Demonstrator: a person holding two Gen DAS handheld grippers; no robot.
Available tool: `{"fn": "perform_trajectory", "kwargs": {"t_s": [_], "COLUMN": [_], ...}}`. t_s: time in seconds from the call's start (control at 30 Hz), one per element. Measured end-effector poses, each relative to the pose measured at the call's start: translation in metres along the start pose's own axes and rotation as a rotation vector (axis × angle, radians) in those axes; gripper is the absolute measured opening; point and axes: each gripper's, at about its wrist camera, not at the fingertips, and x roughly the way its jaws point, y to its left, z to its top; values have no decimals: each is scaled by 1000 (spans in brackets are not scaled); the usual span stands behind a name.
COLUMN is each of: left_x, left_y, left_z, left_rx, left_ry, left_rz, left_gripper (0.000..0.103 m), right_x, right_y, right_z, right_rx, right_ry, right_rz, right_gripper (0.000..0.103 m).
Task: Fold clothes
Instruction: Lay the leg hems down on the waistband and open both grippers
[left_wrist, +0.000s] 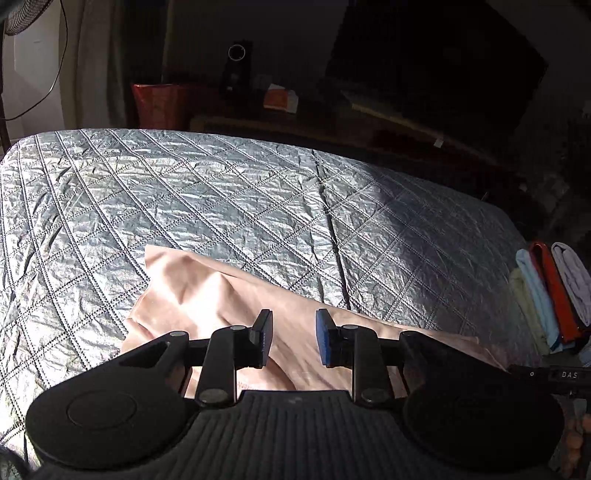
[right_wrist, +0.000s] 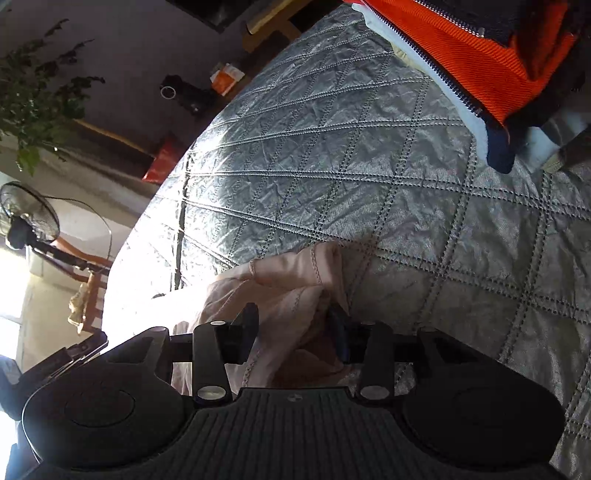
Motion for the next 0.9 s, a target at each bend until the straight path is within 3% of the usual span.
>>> {"fn": "perform_trajectory", "kwargs": {"t_s": [0.03,0.07,0.1,0.23,0.37,0.4,0.47,0.53,0.6,0.67,0.73,0.9], "left_x": [3,6,10,17,19,19,20,23,28,33,35,47], "left_y": [0,0,0,-4,-18,-23,-34,-46,-55,-64,-70,-77], "left_z": [-1,-3,-4,-7,-8,-10,-14,-19,-24,-30,-33,-41], "left_rx": [-3,-7,-10,10,96,121,173,231,269,302,327,369], "left_ry": [9,17,26,38,40,46,55,65,85,107,116,154], "left_rz": [-2,-4,-6,-3,-20,-38,-64,-70,-74,-82,-85,-66], "left_gripper": [22,22,22,22,22,22,22,23,23,23,23,25], "right_x": [0,-1,-1,-10,-27,-29,-30,-26,-22,-15,-10,-4], "right_y": [0,1,3,6,2,-1,-9,-15,-19,-15,-1,58], "right_z": [1,0,0,4,12,12,7,0,-6,-11,-13,-25], "right_rx": [0,-16,-33,-25,-12,-14,-19,-17,7,10,-52,-414], "right_ry": [-8,-21,-33,-113,-148,-141,-107,-71,-53,-54,-59,-18], "right_rz": [-3,-15,-27,36,64,60,20,12,56,121,159,163], "right_gripper": [44,22,10,10,20,21,35,39,41,54,53,51]}}
